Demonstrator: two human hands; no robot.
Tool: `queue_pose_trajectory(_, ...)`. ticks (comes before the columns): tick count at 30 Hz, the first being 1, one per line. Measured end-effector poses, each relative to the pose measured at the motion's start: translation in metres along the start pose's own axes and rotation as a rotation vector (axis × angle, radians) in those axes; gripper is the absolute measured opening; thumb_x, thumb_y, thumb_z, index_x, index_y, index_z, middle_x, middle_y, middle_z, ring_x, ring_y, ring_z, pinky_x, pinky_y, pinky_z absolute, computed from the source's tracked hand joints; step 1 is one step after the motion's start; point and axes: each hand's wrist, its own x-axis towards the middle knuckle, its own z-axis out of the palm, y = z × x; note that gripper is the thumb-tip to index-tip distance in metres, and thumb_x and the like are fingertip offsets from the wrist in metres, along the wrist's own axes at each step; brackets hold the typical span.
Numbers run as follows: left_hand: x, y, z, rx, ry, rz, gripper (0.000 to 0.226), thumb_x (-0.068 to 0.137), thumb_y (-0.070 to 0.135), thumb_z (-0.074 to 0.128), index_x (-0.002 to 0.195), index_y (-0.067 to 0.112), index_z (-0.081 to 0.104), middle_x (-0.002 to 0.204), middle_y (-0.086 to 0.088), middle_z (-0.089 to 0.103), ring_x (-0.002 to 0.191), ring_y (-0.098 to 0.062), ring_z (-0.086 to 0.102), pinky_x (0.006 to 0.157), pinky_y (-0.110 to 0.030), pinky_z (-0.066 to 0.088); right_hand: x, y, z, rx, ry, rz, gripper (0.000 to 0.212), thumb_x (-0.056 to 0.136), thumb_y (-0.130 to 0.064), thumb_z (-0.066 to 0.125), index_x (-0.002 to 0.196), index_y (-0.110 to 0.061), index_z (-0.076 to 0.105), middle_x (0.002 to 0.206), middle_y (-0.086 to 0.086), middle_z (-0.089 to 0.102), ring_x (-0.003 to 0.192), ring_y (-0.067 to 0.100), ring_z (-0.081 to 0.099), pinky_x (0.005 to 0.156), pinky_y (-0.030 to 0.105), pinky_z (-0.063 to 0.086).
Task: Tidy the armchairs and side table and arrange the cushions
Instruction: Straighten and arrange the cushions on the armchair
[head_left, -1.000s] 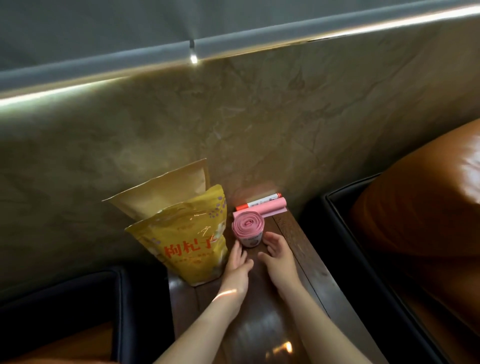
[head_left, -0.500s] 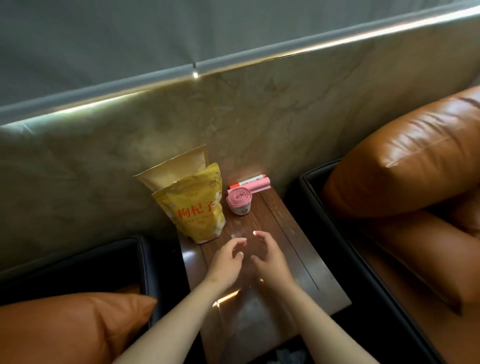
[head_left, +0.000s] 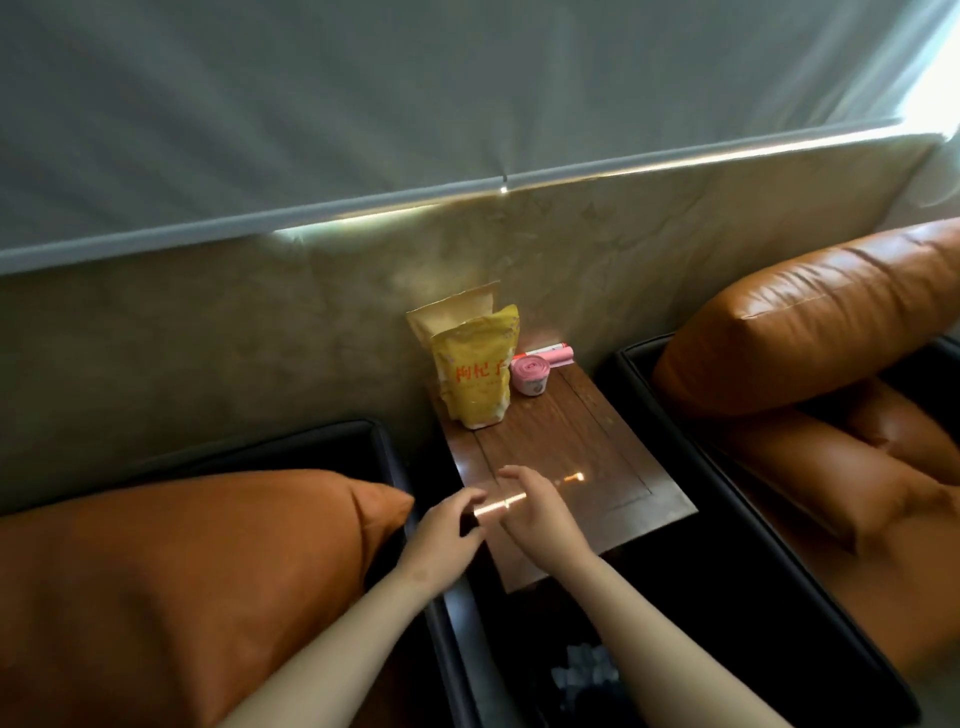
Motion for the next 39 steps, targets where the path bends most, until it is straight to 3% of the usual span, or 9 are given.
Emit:
queue_pose_trajectory(5,-0.084,-0.021,-0.05,0.072,0.019,0.033,0.053,0.085,0.008,0.065,0.135,0.019,0.049,0.137,0.003,0.05,0.128,-0.014,0.047,0.101,-0.015,0.031,-0.053,-0.064,0.031,-0.134,-0.09,-0.134,0.058,0.081,-0.006,0.066,0.135,-0.018,0.048,0.135,0.001,0.052,0.129,0.014,0.044,0.101,0.015,0.029)
queue_pose_trajectory(8,-0.127,-0.033,-0.08,0.106,0.074,0.029,0.055,0.086,0.009,0.065,0.137,0.019,0.048,0.138,0.0,0.051,0.126,-0.022,0.051,0.102,-0.024,0.037,-0.076,-0.105,0.052,-0.149,-0.092,-0.202,0.057,0.081,-0.005,0.065,0.135,-0.013,0.048,0.136,0.004,0.052,0.131,0.017,0.042,0.104,0.017,0.027)
queue_pose_trajectory(12,-0.176,-0.033,-0.102,0.096,0.133,0.083,0.056,0.085,0.003,0.062,0.138,0.014,0.047,0.138,-0.003,0.052,0.128,-0.019,0.047,0.1,-0.018,0.033,-0.105,-0.15,0.082,-0.129,-0.096,-0.244,0.059,0.081,-0.005,0.062,0.137,-0.015,0.046,0.14,0.004,0.049,0.134,0.02,0.038,0.11,0.031,0.033)
queue_pose_trajectory(17,-0.218,-0.03,-0.115,0.118,0.15,0.176,0.054,0.081,-0.004,0.058,0.133,0.009,0.05,0.133,-0.006,0.053,0.125,-0.019,0.048,0.095,-0.013,0.032,-0.138,-0.185,0.098,-0.122,-0.092,-0.289,0.062,0.079,0.001,0.06,0.138,-0.015,0.046,0.14,0.005,0.049,0.133,0.02,0.04,0.105,0.027,0.034)
queue_pose_trajectory(20,-0.239,-0.036,-0.129,0.099,0.233,0.142,0.054,0.083,0.003,0.063,0.134,0.015,0.05,0.135,-0.002,0.053,0.126,-0.017,0.048,0.097,-0.014,0.033,-0.151,-0.195,0.095,-0.162,-0.108,-0.312,0.061,0.083,-0.003,0.061,0.139,-0.017,0.044,0.142,0.002,0.046,0.136,0.017,0.035,0.106,0.026,0.032)
queue_pose_trajectory(26,-0.271,-0.045,-0.141,0.079,0.387,0.015,0.058,0.078,0.013,0.076,0.13,0.021,0.052,0.134,-0.002,0.054,0.127,-0.019,0.048,0.107,-0.03,0.038,-0.178,-0.202,0.07,-0.192,-0.118,-0.341,0.059,0.083,-0.011,0.063,0.138,-0.02,0.044,0.143,0.002,0.045,0.137,0.019,0.034,0.107,0.034,0.037)
queue_pose_trajectory(30,-0.289,-0.033,-0.118,0.04,0.371,-0.012,0.056,0.077,0.011,0.077,0.128,0.018,0.055,0.131,-0.005,0.057,0.125,-0.02,0.05,0.104,-0.031,0.041,-0.206,-0.189,0.045,-0.193,-0.102,-0.342,0.058,0.082,-0.014,0.064,0.136,-0.02,0.045,0.142,0.003,0.047,0.135,0.021,0.038,0.109,0.038,0.037)
queue_pose_trajectory(39,-0.319,-0.011,-0.065,0.073,0.274,0.024,0.058,0.08,0.011,0.075,0.132,0.019,0.052,0.134,0.0,0.054,0.127,-0.015,0.047,0.102,-0.021,0.037,-0.256,-0.156,0.027,-0.198,-0.089,-0.289,0.057,0.084,-0.009,0.064,0.137,-0.021,0.045,0.142,0.0,0.048,0.135,0.016,0.038,0.109,0.031,0.036)
